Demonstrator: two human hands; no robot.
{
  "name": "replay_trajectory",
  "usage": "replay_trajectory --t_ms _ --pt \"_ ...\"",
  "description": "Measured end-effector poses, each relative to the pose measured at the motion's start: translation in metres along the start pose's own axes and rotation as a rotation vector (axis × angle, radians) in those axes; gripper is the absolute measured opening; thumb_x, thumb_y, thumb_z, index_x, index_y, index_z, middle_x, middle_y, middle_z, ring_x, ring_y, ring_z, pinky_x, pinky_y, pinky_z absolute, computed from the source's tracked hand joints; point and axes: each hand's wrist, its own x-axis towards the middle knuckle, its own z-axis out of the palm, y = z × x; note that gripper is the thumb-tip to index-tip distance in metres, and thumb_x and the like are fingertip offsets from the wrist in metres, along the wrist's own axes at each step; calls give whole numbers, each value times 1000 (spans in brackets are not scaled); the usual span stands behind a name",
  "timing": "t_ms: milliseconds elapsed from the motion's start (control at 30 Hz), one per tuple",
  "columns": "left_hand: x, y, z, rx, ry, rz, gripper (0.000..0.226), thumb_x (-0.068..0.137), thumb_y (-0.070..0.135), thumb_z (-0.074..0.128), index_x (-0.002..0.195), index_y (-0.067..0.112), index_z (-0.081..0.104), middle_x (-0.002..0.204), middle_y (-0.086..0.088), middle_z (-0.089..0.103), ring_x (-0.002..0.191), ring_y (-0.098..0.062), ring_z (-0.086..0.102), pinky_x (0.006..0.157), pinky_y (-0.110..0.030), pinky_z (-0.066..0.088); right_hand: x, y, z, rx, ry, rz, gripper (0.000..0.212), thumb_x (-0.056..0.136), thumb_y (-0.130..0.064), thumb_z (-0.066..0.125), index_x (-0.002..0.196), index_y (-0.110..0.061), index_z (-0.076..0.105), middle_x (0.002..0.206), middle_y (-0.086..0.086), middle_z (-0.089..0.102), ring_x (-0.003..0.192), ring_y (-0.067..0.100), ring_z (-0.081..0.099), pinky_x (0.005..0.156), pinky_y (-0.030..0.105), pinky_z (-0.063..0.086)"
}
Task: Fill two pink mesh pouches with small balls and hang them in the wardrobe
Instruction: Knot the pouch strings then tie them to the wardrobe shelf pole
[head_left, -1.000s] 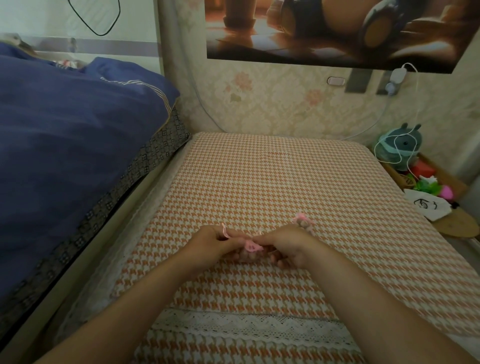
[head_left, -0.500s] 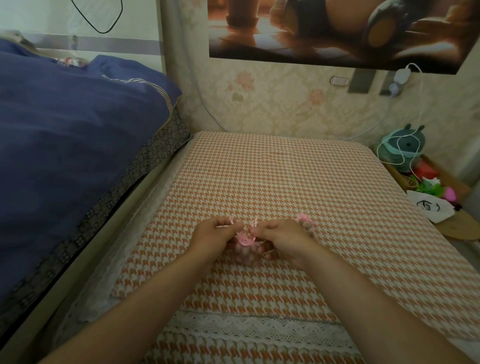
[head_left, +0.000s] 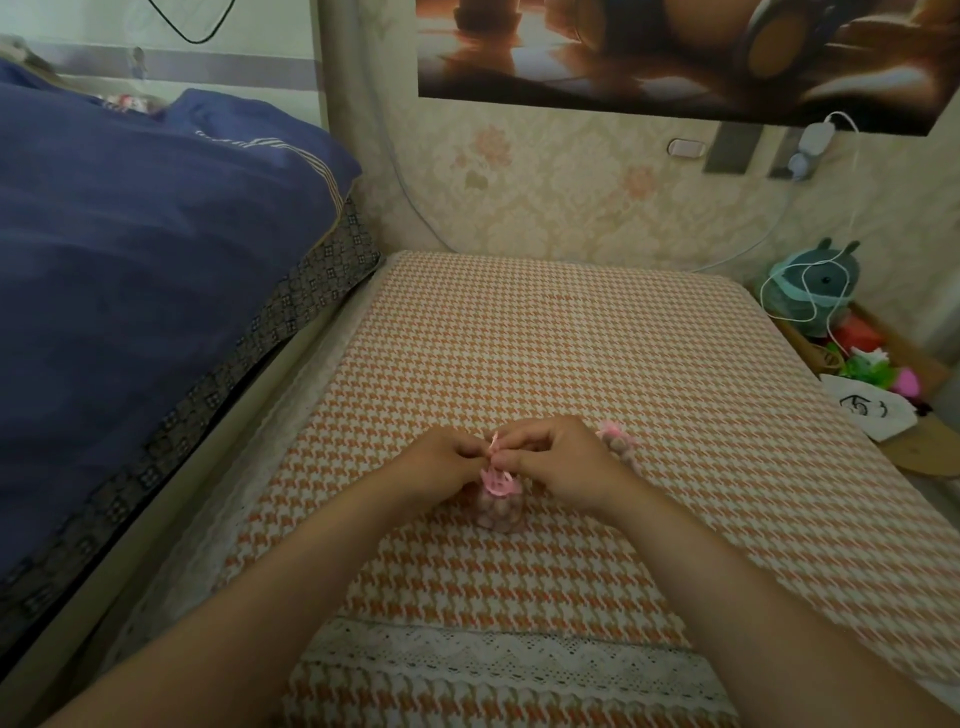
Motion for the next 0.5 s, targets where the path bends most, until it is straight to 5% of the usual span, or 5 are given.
replay_trajectory --t_ms 133,300,500 --pt "0 0 -3 5 -63 -28 13 91 17 68 88 19 80 77 7 75 65 5 62 58 -6 45 0 -2 -3 15 -6 44 13 85 -9 81 91 -20 83 94 -1 80 86 5 74 74 18 56" --pt "5 -1 -1 51 65 -53 8 87 18 74 90 14 80 75 3 71 67 -3 59 51 -6 43 2 -1 -1 27 64 64 10 84 -9 82 91 -17 83 86 1 80 80 11 75 70 23 58" --pt "3 -4 -2 166 162 143 22 79 14 80 86 31 68 72 5 75 70 -12 71 72 -36 58 -1 -2 1 194 44 249 6 89 -7 76 90 -11 81 80 4 78 69 9 70 60 21 55"
